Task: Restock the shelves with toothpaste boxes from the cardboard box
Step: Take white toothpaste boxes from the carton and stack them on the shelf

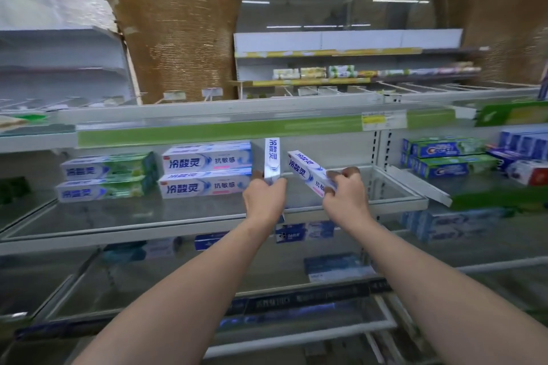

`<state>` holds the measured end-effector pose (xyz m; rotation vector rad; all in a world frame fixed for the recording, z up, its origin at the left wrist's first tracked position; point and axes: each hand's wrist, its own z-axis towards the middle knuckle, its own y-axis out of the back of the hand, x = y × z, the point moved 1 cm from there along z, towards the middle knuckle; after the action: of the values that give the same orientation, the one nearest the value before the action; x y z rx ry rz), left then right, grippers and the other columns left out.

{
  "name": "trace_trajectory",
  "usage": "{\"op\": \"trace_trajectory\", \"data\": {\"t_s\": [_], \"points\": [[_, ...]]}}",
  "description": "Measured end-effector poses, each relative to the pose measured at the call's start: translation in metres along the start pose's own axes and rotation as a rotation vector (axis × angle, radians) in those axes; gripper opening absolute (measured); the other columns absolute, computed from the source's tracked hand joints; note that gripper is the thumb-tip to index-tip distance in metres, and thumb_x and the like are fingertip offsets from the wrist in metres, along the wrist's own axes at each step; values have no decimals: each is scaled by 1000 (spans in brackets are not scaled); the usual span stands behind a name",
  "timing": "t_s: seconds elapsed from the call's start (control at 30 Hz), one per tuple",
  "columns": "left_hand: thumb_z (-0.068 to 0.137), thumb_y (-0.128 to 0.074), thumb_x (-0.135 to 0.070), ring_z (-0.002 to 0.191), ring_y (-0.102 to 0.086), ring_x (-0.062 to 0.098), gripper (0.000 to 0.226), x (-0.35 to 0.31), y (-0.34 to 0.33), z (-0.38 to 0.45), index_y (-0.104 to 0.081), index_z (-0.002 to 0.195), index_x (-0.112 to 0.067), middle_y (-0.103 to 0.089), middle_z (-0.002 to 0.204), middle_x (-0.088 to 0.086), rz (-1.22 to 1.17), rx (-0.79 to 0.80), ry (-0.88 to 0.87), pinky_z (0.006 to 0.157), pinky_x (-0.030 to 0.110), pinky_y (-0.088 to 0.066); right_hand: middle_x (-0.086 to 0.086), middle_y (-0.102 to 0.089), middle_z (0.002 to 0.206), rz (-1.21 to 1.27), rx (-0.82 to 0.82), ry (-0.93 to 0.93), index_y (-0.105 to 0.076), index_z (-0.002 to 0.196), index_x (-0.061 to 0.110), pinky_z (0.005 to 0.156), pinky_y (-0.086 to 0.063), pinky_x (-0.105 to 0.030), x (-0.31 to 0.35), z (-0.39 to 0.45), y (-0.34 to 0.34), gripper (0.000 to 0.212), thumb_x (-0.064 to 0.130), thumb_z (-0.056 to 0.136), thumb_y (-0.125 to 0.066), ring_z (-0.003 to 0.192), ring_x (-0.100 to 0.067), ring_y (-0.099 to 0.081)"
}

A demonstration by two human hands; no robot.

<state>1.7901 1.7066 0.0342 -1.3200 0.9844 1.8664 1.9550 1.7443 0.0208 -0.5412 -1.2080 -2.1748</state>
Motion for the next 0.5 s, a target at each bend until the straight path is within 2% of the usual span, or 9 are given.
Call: {"op": "trace_trajectory", "data": {"t_s": [0.1, 0.13, 0.23, 0.27, 0.33, 0.4, 0.5], "points": [[93, -62, -26, 86, -60, 20, 29, -1, -9, 8, -56, 120, -18, -66, 103, 2, 4, 19, -49, 70, 23, -41, 2, -35, 115, -23, 65, 4, -59, 133, 10, 85, -43, -21, -11, 14, -5, 42, 13, 90, -59, 91, -19, -52], [93, -63, -27, 84, -61, 20, 29, -2, -11, 12, -58, 120, -19, -66, 102, 1, 4, 10, -53, 69, 22, -41, 5, -32, 113, -29, 87, 9, -59, 132, 13, 85, -42, -18, -16, 19, -7, 41, 13, 91, -59, 92, -17, -50], [92, -62, -29, 92, -62, 24, 22, -3, -21, 21, -62, 114, -23, -66, 101, -1, 20, -13, -36, 81, 27, -46, 8, -36, 112, -21, 147, -4, -57, 131, 18, 69, -40, -7, -25, 35, -14, 39, 13, 92, -59, 90, -11, -49], [92, -63, -30, 93, -62, 24, 21, -4, -25, 24, -62, 112, -23, -66, 101, -2, 36, -15, -28, 85, 30, -48, 8, -38, 112, -28, 163, 2, -56, 131, 19, 65, -39, -8, -27, 41, -15, 40, 14, 92, -59, 88, -10, -49], [92, -64, -34, 95, -63, 25, 21, -5, -35, 33, -63, 109, -22, -66, 101, -1, 69, -29, -10, 90, 33, -51, 5, -42, 116, -68, 191, 48, -58, 131, 19, 77, -42, -15, -31, 56, -16, 38, 15, 93, -59, 94, -14, -52], [91, -65, -40, 101, -64, 29, 27, -6, -44, 43, -64, 110, -20, -69, 107, 2, 91, -67, 20, 94, 37, -52, 0, -47, 120, -105, 202, 129, -63, 126, 18, 90, -38, -21, -37, 72, -17, 33, 16, 93, -60, 105, -20, -52], [89, -65, -47, 104, -62, 31, 30, -7, -54, 54, -63, 104, -23, -68, 111, 7, 123, -116, 67, 94, 41, -53, -4, -58, 117, -155, 204, 217, -67, 117, 18, 84, -36, -23, -50, 99, -20, 27, 17, 90, -63, 100, -20, -51]]}}
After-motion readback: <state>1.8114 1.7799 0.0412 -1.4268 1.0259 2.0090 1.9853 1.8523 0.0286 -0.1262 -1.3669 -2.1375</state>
